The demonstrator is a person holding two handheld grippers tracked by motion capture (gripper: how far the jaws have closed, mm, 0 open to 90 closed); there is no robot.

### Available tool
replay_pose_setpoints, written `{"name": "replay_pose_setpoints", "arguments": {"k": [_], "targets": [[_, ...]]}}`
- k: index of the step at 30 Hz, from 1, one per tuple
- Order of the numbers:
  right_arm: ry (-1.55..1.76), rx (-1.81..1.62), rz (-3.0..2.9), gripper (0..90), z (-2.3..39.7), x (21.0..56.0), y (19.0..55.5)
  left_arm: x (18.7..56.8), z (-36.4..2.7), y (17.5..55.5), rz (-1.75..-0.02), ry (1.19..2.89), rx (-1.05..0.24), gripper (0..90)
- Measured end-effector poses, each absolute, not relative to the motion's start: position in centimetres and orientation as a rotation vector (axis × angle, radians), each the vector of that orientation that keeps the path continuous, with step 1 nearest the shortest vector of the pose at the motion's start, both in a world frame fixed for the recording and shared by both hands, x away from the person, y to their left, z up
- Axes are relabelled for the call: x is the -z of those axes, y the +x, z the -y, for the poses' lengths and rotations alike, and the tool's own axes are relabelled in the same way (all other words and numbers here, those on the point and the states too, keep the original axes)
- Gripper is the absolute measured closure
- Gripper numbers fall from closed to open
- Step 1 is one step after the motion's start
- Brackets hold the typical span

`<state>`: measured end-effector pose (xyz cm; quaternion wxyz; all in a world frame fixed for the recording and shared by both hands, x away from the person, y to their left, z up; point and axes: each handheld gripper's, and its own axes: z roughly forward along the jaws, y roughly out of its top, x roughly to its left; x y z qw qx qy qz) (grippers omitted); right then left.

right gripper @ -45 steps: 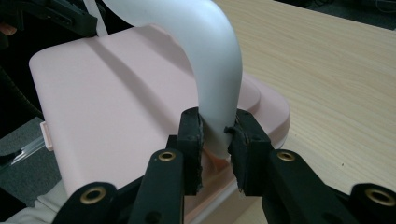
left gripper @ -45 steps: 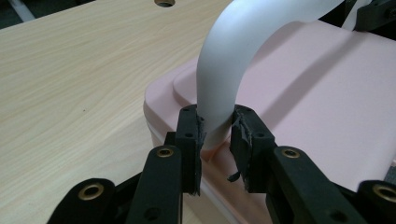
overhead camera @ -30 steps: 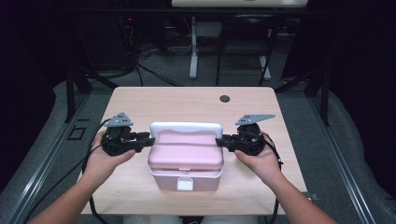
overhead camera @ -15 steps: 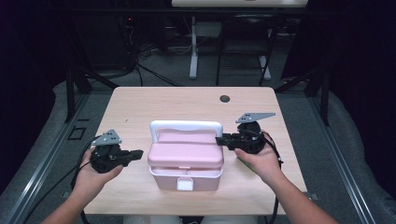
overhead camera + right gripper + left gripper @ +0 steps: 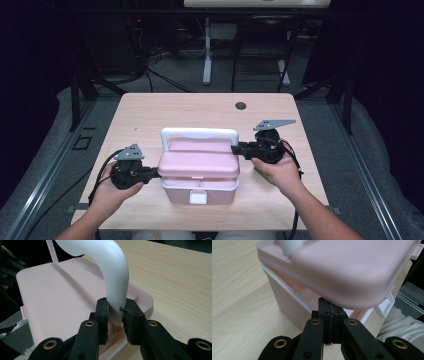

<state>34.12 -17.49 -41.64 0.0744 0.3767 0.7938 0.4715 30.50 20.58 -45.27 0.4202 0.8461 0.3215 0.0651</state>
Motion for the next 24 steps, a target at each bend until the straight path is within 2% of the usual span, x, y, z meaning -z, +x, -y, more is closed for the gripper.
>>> {"name": "replay_pose_setpoints", "arguments": {"k": [10,24], "targets": [[1.138,-1.426,-2.379,74.5,17.6,41.6,34.3,45.6,-19.0,30.6,-0.768,2.141,-0.133,89.9],[1.142,-1.433,-2.375,74.1,17.6,41.7,34.3,45.1,-19.4,30.3,-0.758,2.129,-0.128,89.8]]}}
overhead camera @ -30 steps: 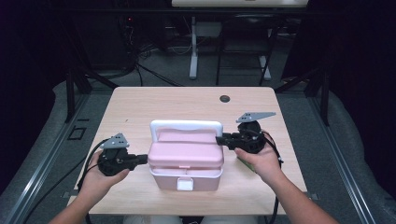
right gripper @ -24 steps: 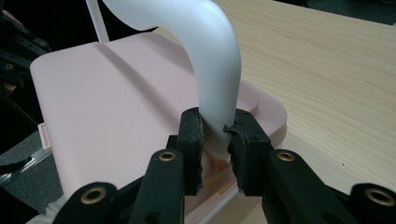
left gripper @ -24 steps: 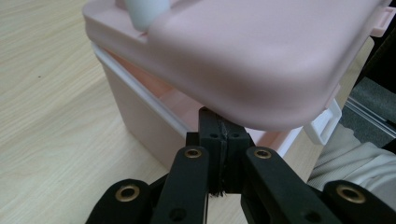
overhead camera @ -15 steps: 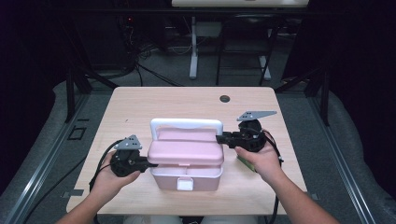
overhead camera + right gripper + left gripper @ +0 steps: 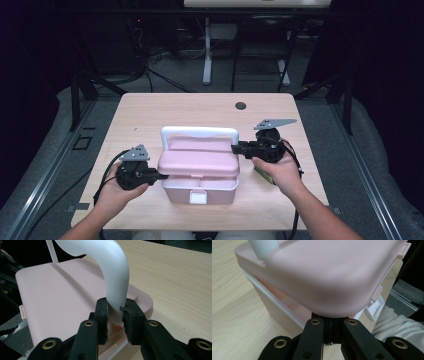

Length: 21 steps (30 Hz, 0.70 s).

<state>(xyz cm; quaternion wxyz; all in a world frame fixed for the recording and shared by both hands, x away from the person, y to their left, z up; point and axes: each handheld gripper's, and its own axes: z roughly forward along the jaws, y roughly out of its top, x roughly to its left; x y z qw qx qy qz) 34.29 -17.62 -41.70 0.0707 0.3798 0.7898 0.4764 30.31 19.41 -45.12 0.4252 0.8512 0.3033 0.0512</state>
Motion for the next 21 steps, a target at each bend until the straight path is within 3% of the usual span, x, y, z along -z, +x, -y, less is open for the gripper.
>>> {"name": "replay_pose_setpoints", "arguments": {"k": [13,21], "targets": [[1.171,-1.445,-2.336,70.4,18.4,41.6,34.3,44.7,-19.4,30.5,-0.763,2.118,-0.139,89.8],[1.171,-1.405,-2.324,77.7,20.0,41.6,33.2,43.8,-19.4,30.8,-0.761,2.112,-0.153,89.8]]}}
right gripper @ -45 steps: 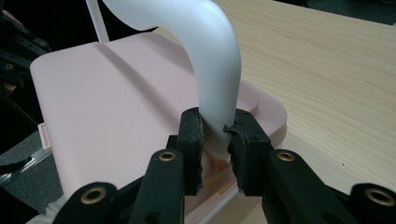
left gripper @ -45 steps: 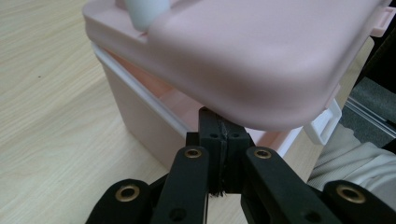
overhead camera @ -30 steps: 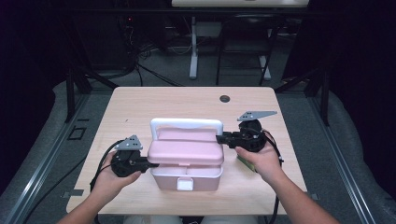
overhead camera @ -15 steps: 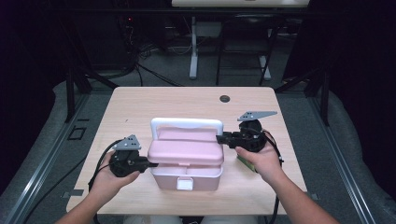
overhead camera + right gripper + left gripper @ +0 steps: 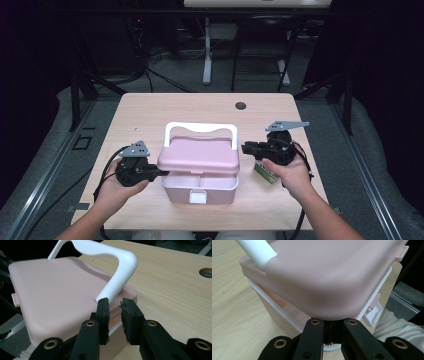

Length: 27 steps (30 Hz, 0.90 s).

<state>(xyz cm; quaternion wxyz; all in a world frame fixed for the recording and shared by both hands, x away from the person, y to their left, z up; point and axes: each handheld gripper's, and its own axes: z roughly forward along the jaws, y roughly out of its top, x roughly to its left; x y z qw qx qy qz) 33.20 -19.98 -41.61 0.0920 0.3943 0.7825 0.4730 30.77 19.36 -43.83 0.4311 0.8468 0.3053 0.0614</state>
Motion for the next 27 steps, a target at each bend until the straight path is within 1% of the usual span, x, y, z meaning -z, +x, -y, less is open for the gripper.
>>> {"name": "replay_pose_setpoints", "arguments": {"k": [3,4,8,14,27], "targets": [[1.159,-1.385,-2.334,82.7,20.0,42.0,32.5,43.4,-19.3,31.0,-0.761,2.109,-0.161,89.8],[1.153,-1.360,-2.342,86.1,20.0,42.5,32.1,43.0,-19.3,31.2,-0.761,2.100,-0.162,89.8],[1.152,-1.350,-2.347,89.5,19.8,43.3,31.5,42.4,-19.3,31.5,-0.766,2.095,-0.170,89.8],[1.130,-1.344,-2.370,90.0,19.1,44.4,30.7,41.6,-19.3,32.1,-0.773,2.085,-0.172,89.8],[1.040,-1.311,-2.469,90.0,16.0,46.3,29.6,40.4,-19.1,33.0,-0.783,2.079,-0.192,89.8]]}}
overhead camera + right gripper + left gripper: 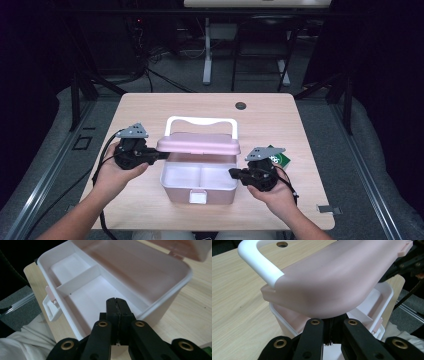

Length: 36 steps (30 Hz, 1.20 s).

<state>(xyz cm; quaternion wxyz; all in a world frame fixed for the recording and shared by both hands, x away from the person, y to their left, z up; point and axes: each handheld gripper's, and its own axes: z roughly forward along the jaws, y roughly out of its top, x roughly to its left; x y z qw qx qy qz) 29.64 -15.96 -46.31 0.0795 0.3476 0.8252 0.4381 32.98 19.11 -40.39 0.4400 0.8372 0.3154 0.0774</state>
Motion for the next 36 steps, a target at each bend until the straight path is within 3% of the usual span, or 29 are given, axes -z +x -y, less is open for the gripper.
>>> {"name": "replay_pose_setpoints", "arguments": {"k": [36], "targets": [[0.989,-1.283,-2.555,90.0,14.7,48.1,29.3,38.4,-18.4,34.4,-0.798,2.083,-0.231,89.5]]}}
